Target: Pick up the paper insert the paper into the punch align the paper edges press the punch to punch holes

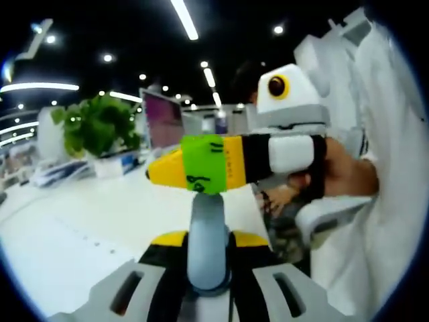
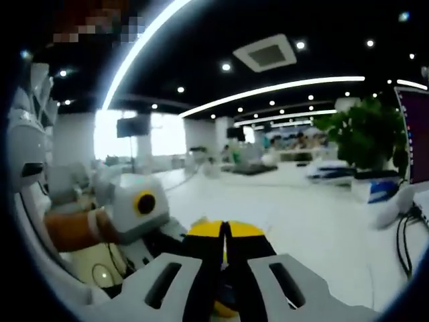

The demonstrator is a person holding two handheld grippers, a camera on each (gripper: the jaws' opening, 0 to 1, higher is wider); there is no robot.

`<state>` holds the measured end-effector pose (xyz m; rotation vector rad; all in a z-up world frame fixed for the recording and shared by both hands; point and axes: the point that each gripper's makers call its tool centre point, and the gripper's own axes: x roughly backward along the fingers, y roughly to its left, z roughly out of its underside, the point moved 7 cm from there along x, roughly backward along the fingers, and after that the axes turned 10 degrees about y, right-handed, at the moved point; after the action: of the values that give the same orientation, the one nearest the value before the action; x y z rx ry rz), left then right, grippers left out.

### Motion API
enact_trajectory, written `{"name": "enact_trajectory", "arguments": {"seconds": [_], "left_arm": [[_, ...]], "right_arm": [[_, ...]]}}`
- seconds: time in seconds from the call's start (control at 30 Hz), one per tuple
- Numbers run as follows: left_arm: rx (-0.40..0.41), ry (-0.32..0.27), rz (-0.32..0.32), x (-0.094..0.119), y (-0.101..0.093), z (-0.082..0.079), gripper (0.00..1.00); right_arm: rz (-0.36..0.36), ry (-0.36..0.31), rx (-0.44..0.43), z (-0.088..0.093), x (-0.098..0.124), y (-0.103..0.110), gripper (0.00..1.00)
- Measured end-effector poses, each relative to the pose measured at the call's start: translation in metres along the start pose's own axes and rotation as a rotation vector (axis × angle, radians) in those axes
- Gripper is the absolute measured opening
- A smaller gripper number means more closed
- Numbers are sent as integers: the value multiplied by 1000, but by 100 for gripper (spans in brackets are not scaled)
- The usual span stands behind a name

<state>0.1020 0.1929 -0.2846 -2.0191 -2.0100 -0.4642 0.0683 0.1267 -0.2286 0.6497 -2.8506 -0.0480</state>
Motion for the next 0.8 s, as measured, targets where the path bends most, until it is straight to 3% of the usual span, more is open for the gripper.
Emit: {"name": "enact_trajectory", "arguments": {"seconds": [0.2, 0.4, 0.63, 0.8], "left_arm": [[2, 14, 7, 1, 0, 1, 35], [-23, 14, 9, 4, -2, -5, 61], [-70, 7, -62, 18, 7, -20, 62], [0, -78, -124, 59, 23, -27, 63]], "right_arm": [[35, -17, 27, -2, 3, -11, 16], [20, -36, -16, -4, 10, -20, 23], [-27, -66, -76, -14, 26, -43, 31], [-96, -20, -6, -11, 35, -55, 38]]}}
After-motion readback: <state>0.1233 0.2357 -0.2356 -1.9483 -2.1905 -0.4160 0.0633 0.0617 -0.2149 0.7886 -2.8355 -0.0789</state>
